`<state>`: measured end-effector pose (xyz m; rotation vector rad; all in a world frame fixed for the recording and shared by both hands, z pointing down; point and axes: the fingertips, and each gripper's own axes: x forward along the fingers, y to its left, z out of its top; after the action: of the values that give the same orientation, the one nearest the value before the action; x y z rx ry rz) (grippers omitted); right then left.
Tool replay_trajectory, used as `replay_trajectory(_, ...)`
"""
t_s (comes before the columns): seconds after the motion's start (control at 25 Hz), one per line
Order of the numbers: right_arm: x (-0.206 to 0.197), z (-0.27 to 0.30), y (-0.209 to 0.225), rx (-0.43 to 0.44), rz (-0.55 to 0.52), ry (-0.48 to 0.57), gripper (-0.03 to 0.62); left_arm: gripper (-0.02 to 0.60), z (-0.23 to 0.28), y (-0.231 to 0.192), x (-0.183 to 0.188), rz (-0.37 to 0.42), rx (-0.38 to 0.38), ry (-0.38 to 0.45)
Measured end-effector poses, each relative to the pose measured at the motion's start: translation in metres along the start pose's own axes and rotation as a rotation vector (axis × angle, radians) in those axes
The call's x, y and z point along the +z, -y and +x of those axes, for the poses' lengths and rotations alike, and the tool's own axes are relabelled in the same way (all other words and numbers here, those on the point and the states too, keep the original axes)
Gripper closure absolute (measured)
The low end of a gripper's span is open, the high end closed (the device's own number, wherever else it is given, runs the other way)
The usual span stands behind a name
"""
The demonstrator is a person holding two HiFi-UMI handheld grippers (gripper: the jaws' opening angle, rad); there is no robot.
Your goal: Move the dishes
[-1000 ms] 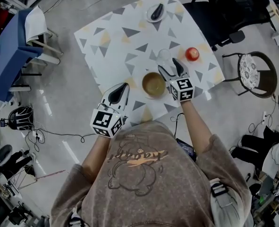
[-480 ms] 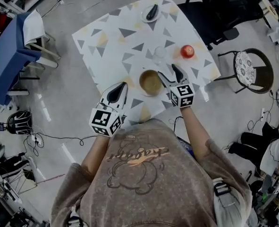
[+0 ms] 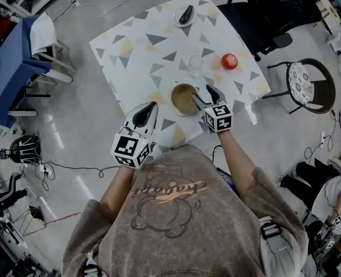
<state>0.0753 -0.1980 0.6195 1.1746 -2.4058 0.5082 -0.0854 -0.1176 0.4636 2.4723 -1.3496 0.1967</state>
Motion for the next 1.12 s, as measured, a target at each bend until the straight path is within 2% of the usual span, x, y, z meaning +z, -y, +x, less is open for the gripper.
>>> replay_trajectory(0.24,-0.026,0.008,-0.002,0.002,0.037,-0.064,0.364,0.561,-0.004,-0.002,-0.001,-0.008,0.015,0.003)
replay_trajectory(0.76,-0.036,0.022,-0.001,-0.041,0.044,-0.153,0.508,0.561,-0.007,-0.006,-0.002,-0.021,0.022,0.004)
replay_trajectory(0.84,-0.035,0.022,-0.001,-0.052,0.043,-0.157,0.548,0.561,-0.007,-0.007,-0.001,-0.024,0.023,0.007)
replay_trajectory(1.12,-0.028,0.021,-0.005,-0.038,0.055,-0.154,0.565,0.561,-0.007,-0.007,-0.002,-0.027,0.021,0.011)
